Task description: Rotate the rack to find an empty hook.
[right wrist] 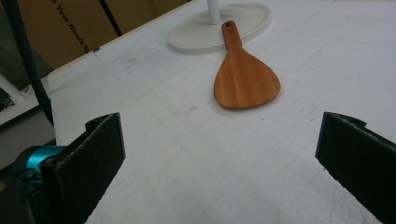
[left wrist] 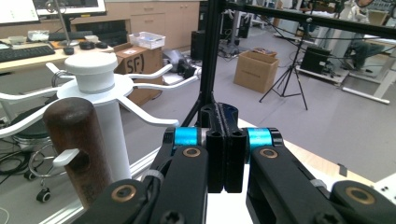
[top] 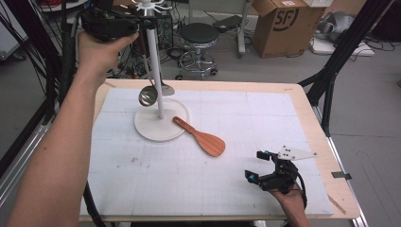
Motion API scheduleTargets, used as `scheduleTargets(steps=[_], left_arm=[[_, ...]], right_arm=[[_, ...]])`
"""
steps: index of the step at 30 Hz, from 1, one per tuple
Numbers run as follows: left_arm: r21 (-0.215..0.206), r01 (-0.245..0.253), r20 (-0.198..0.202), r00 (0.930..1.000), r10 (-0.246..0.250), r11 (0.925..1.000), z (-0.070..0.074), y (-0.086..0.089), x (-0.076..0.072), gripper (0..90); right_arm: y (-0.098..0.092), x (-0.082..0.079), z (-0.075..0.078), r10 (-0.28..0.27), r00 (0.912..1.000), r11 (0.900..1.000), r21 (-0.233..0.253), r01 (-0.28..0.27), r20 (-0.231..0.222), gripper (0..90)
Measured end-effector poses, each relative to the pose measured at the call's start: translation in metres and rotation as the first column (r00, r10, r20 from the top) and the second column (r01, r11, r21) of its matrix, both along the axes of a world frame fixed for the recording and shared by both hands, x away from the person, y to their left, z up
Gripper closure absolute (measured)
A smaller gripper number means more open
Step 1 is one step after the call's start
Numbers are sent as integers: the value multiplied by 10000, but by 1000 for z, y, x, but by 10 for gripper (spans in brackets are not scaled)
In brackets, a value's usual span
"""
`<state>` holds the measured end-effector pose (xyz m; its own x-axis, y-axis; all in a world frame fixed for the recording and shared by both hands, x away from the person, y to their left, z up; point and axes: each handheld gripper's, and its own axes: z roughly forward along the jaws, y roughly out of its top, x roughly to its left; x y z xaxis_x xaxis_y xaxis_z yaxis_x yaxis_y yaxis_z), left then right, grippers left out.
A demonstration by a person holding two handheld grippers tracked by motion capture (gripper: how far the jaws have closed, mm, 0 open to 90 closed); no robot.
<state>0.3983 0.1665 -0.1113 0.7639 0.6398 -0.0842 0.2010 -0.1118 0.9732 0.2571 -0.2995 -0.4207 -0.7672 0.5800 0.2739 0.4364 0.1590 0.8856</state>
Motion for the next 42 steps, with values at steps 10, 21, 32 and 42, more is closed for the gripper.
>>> scheduleTargets(steps=[10,21,32,42], left_arm=[[-174,-455,50,9989,456,9988,0,6,3,897],[-176,-458,69,9989,459,9988,0,13,3,897],[-99,-614,62,9981,614,9981,0,21,3,896],[-101,-802,48,9968,803,9967,1,27,2,897]], right_arm=[[-1,0,0,20,10000,10000,30,-20,47,5],[3,0,0,113,9999,9999,-65,-113,-12,5],[3,0,0,132,9999,9999,-79,-132,17,5],[4,1,0,158,9999,9998,-111,-158,-4,5]])
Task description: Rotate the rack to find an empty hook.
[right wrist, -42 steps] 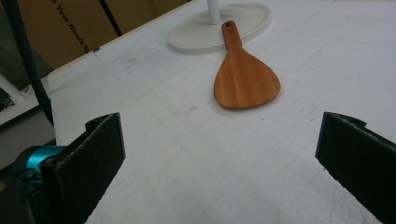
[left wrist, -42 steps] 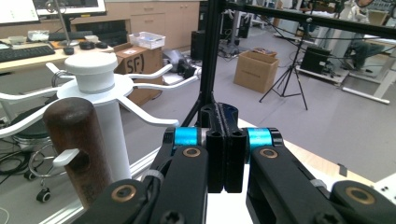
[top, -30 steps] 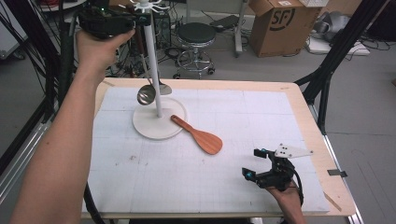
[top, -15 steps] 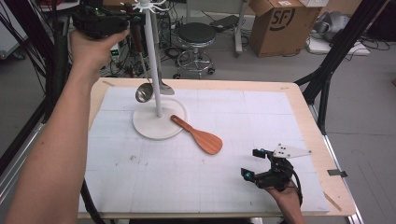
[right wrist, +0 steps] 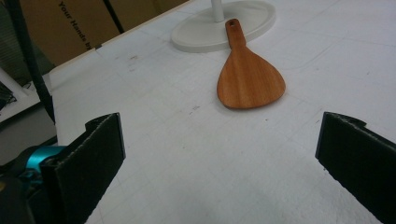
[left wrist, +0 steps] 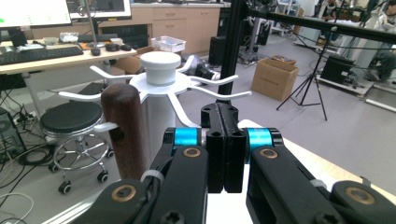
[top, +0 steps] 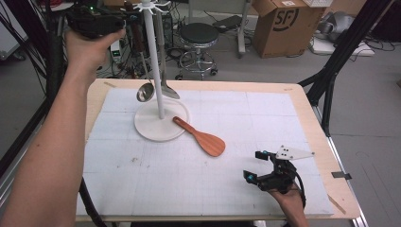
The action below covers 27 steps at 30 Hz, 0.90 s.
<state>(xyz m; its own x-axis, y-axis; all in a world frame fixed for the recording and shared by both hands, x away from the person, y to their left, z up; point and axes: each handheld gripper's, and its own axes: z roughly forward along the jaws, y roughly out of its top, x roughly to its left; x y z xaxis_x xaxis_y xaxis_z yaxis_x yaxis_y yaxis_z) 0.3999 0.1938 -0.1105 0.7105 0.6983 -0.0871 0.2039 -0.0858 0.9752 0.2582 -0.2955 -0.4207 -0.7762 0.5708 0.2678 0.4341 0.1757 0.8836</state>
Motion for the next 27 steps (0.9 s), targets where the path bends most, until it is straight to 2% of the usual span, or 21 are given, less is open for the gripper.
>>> scheduleTargets(steps=[7,17,21,27], left_arm=[[-13,-98,-44,9999,98,10000,0,4,1,896],[179,459,8,9989,-460,9988,-1,4,-7,873],[487,633,-95,9980,-630,9968,-2,5,-11,842],[344,859,201,9960,-866,9957,-2,7,-20,797]], right_arm=[[-1,0,1,-21,10000,10000,22,21,31,5],[1,-2,0,-27,10000,10000,6,27,-20,5],[1,-3,1,-94,10000,10000,-3,94,31,5],[1,-1,1,-123,9999,9999,-1,123,22,4]])
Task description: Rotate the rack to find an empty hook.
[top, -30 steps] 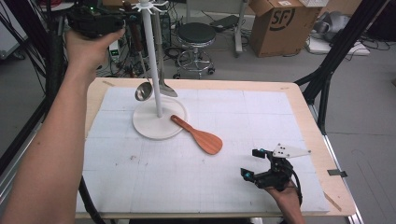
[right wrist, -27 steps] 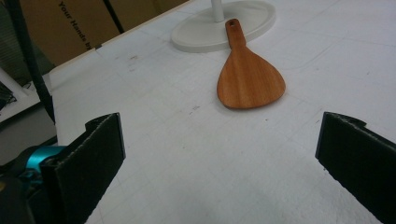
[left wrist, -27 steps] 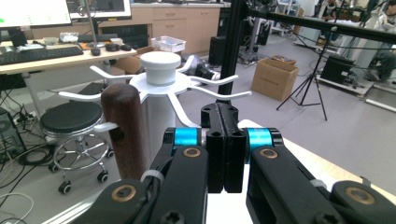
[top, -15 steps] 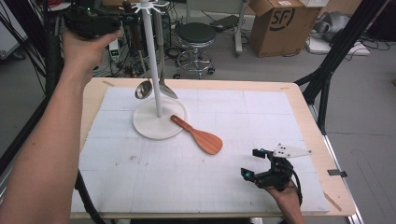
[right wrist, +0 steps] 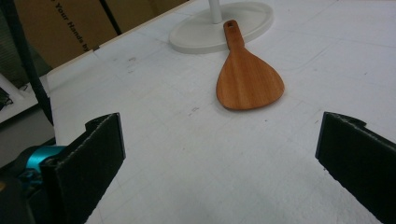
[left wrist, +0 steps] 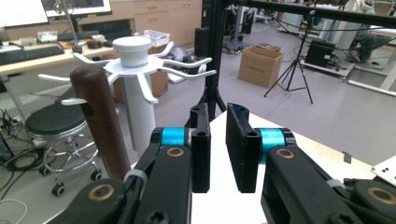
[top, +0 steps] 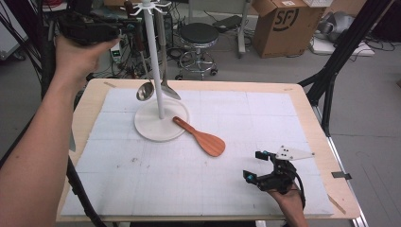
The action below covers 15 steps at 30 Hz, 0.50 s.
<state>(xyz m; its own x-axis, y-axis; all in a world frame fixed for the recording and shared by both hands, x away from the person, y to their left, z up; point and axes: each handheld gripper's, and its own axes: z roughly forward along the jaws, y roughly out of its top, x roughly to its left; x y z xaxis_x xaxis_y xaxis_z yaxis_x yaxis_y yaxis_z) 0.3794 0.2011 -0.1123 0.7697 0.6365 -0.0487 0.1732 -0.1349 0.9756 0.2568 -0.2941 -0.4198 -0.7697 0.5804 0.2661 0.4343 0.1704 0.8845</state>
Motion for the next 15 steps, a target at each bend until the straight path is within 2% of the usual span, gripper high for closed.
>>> scheduleTargets(steps=[5,9,15], left_arm=[[61,153,-11,9999,-153,9999,-7,3,-4,783],[-59,205,-84,9998,-205,9998,-14,7,-7,763],[-77,352,-89,9993,-352,9994,-26,5,-13,712]], right_arm=[[3,2,0,7,10000,10000,-9,-7,-23,5],[4,2,-2,50,9999,9999,-121,-51,-88,5],[6,3,-3,35,10000,9998,-214,-36,-37,5]])
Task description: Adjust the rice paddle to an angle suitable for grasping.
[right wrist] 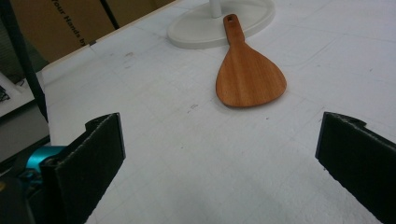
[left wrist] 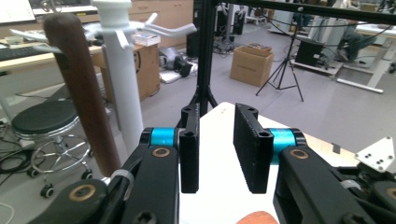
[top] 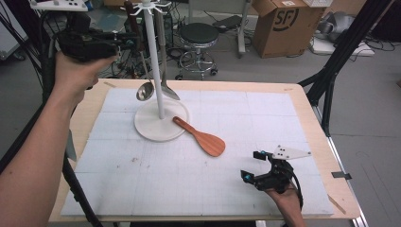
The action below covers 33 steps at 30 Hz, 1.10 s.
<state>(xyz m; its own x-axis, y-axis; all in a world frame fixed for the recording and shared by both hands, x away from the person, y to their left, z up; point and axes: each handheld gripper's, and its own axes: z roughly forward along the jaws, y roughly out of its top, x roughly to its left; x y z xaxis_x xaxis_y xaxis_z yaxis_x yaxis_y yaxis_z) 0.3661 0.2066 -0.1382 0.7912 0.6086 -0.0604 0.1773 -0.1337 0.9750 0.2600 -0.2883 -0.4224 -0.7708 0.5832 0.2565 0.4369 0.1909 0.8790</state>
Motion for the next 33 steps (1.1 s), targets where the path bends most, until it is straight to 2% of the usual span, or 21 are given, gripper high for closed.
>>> scheduleTargets(steps=[4,8,11,17,19,25,27,30,33], left_arm=[[167,83,-57,10000,-82,9998,-5,-1,-4,685],[44,209,24,9998,-209,9998,-9,1,-9,672],[176,212,-29,9998,-212,9996,-16,1,-12,652],[329,155,-151,9998,-150,9993,-38,0,-18,589],[556,199,-228,9996,-187,9983,-46,-1,-21,575],[855,147,-338,9994,-118,9962,-64,-2,-28,517],[790,176,-426,9990,-143,9967,-71,-1,-30,498],[464,374,-500,9981,-351,9982,-79,-1,-35,463],[454,444,-454,9981,-424,9980,-87,-3,-42,453]], right_arm=[[2,0,1,23,10000,10000,-51,-23,12,5],[3,-1,0,27,10000,9999,-103,-27,30,5],[3,-1,0,-11,10000,9999,-141,12,40,5],[1,-2,-2,-78,9999,9999,-149,80,101,5],[0,-2,-2,-73,9999,9998,-164,75,102,5],[2,-4,0,-138,9996,9997,-185,143,241,5],[3,-4,0,-148,9996,9996,-235,153,229,5],[4,-3,0,-130,9997,9994,-320,136,184,5],[6,-1,0,-70,9999,9991,-429,74,109,5]])
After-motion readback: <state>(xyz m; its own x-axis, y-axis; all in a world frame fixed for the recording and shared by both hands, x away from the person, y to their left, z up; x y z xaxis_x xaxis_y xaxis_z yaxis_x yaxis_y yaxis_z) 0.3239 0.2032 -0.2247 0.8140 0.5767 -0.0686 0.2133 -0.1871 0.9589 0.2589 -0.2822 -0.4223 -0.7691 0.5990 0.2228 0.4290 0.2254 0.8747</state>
